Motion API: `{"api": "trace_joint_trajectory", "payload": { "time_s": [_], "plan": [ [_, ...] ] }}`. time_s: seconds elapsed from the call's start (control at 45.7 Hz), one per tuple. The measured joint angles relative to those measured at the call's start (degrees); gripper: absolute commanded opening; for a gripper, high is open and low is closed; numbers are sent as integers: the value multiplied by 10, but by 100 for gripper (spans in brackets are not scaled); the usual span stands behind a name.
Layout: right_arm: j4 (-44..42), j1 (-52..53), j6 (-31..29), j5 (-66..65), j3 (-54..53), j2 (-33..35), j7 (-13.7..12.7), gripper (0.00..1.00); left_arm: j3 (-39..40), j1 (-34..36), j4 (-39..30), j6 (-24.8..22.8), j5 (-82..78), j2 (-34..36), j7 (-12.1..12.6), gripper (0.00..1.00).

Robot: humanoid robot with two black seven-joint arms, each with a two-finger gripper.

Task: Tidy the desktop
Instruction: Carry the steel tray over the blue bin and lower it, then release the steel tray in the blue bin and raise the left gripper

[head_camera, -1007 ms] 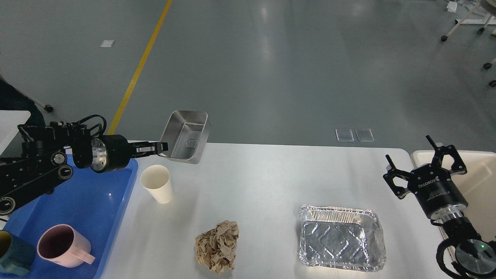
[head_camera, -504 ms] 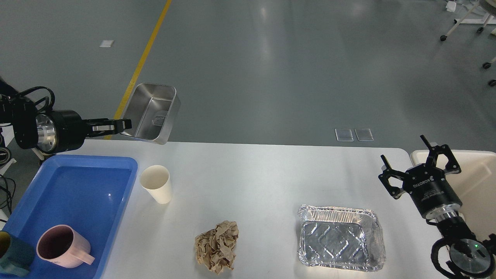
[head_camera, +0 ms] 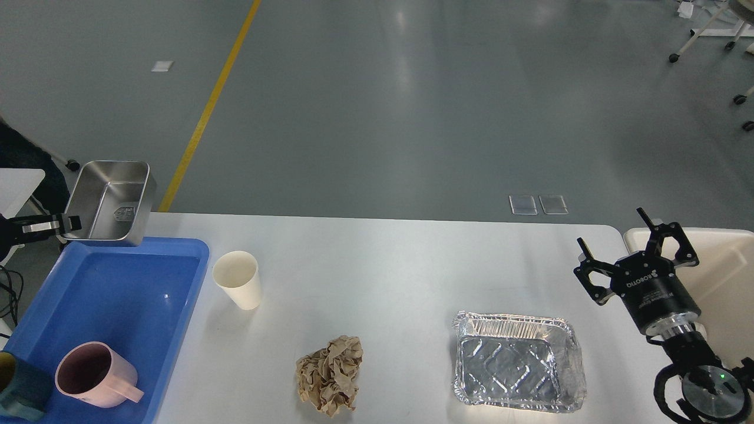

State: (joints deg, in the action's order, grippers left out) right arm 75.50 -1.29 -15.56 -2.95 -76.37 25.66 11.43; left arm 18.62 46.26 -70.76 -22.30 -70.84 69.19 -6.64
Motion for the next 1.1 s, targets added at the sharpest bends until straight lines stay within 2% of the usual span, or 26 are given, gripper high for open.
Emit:
{"api": "trace_joint_trajectory", "payload": {
  "time_s": [0.394,0.767,0.964,1.095],
  "plan": [
    [0,-2,-1,0,0,0,0,100,0,-66,117,4,-2,-37,-9,2],
    [0,-6,-3,0,-2,0,0,100,-2,-111,252,20,-11,-164,-19,3],
    [0,-6,-3,0,-2,0,0,100,-2,-118,296,32,-10,-214,-20,5],
    [0,-7,-3,0,-2,0,0,100,-2,-118,307,33,-8,-228,-20,11]
  ]
}}
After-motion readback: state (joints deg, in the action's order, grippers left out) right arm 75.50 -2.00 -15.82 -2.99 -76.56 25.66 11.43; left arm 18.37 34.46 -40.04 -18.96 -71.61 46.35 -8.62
